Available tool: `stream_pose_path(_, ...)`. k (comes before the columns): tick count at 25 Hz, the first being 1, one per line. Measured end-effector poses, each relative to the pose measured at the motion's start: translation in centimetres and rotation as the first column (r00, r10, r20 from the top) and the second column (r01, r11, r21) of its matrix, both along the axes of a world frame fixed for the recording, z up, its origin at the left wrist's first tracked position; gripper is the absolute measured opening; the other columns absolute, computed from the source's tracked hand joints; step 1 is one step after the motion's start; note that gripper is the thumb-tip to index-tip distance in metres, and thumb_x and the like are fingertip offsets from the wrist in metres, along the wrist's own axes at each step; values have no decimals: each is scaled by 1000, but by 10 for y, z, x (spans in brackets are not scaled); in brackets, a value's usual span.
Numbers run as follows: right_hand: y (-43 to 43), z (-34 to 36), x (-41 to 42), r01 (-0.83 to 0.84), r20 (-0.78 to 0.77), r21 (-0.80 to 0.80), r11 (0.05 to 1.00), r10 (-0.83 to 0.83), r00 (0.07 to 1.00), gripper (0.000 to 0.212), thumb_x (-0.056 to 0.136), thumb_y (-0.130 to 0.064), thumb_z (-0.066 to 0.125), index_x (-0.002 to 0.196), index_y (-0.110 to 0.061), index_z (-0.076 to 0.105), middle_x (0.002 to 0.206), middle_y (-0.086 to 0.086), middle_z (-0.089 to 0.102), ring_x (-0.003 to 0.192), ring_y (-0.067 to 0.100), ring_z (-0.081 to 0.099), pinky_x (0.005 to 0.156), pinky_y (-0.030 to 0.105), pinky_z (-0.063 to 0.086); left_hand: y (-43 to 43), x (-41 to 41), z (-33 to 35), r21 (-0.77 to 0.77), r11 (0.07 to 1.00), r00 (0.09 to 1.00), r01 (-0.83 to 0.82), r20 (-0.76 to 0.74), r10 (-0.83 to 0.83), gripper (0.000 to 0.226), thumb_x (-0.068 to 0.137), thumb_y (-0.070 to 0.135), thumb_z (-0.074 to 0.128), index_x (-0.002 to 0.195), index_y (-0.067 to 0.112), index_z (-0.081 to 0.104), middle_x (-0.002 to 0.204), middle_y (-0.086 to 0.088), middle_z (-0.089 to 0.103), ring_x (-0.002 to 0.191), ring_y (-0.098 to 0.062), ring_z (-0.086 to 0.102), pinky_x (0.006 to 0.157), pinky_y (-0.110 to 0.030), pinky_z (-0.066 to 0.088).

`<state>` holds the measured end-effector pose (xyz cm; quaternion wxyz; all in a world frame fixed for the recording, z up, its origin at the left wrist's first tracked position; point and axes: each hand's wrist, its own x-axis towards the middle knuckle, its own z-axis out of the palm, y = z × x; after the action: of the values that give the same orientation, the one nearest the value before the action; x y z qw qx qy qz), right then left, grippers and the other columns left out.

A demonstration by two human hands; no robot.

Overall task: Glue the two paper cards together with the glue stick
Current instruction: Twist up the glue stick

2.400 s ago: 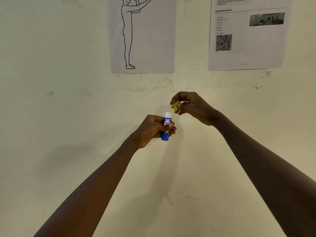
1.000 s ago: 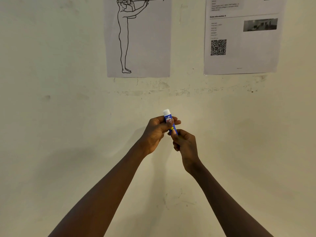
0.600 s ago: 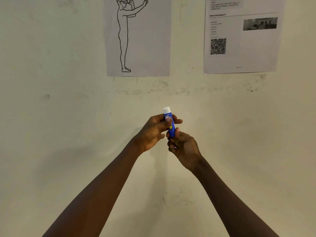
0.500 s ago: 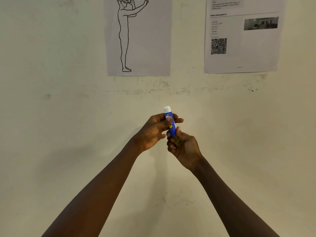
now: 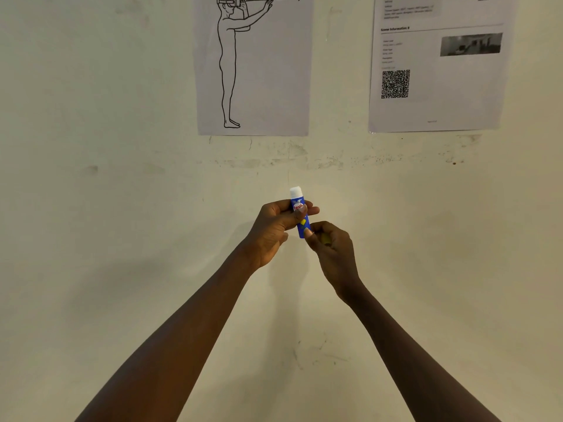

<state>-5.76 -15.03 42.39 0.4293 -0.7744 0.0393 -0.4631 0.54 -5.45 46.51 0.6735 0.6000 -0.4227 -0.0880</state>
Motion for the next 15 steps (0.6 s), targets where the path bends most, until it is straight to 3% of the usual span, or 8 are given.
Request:
stream_pose_path(2,3,1,-2,-93,-9,106,990,94,995,23,90,-17,48,96,3,60,61,-2,49,55,12,41,51,19,34,0,-2,-1,-15,1000,1000,19,-17,-19,13,92,18,45,95,18,58,111,-2,61,105,-24,55,106,-60,18)
stream_pose_path(6,7,2,-8,-216,14,275,937,220,975,16,93,-15,43,90,-8,58,58,4,41,52,14,35,41,13,33,0,-4,1,-27,999,999,32,-20,-32,14,93,17,43,96,16,57,113,-2,59,106,-25,54,107,-61,16)
stream_pose_path(10,6,4,-8,-223,-18,290,930,239,971,23,94,-13,40,95,0,59,58,5,40,53,14,34,45,16,33,1,-6,2,-16,999,999,49,-18,-49,17,93,16,43,87,22,58,111,-1,61,105,-26,54,107,-61,16)
stream_pose_path(12,6,4,-8,-229,-40,338,913,257,966,25,94,-12,38,97,1,59,61,5,43,54,14,37,50,20,35,2,-2,1,-5,996,996,84,-31,-84,19,93,16,42,87,23,59,98,7,69,104,-25,55,109,-63,16)
stream_pose_path(15,6,3,-10,-352,-4,476,806,402,916,26,95,-15,36,88,-6,58,71,5,48,55,12,41,53,21,38,3,4,-1,-2,982,981,189,-35,-189,17,92,19,44,89,22,61,85,15,74,102,-19,58,108,-66,16)
